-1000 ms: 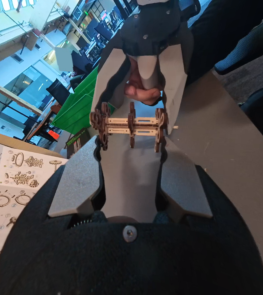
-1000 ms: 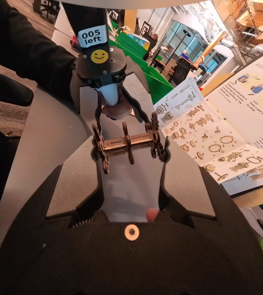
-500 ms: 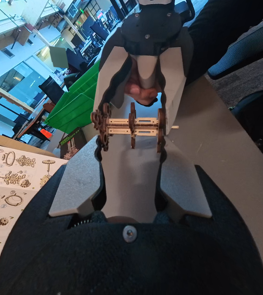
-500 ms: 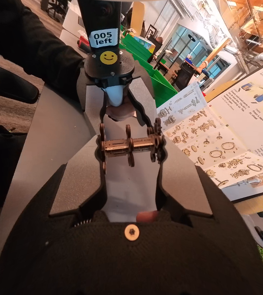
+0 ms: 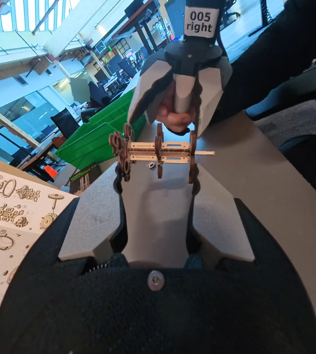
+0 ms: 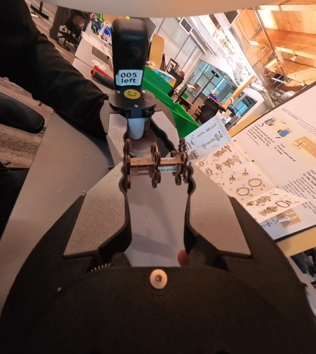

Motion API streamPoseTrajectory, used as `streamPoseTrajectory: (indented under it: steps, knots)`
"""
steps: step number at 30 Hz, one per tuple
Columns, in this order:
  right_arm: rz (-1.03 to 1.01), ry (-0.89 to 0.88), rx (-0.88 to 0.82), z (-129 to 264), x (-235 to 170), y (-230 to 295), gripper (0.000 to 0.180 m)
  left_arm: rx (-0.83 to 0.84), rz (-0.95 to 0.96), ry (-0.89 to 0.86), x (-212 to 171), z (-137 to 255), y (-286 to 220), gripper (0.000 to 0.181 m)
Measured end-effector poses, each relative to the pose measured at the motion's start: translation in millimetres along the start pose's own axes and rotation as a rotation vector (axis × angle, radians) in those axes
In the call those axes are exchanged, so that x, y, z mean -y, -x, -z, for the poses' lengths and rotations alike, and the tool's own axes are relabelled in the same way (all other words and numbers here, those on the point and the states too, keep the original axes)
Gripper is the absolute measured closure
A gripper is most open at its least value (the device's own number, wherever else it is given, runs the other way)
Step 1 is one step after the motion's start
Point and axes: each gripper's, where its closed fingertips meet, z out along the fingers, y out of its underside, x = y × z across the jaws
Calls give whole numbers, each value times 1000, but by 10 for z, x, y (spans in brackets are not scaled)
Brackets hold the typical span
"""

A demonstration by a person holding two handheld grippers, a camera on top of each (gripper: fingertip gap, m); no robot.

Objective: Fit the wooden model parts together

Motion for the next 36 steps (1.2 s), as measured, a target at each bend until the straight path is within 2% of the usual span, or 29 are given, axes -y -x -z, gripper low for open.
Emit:
streamPoseTrajectory:
  steps: [8, 11, 15, 36]
  knots:
    - [-29, 9, 17, -8, -45, 3, 92, -10, -22, -14, 24, -22, -40, 109]
    - [-18, 22, 38, -49, -60, 55, 93, -24, -32, -17, 38, -36, -69, 110]
    - [1, 16, 62, -51, -62, 97, 108, -33, -55, -11, 29, -47, -104, 110]
    - [-8, 41, 155, -27, -96, 178, 109, -76, -42, 31, 34, -53, -173, 110]
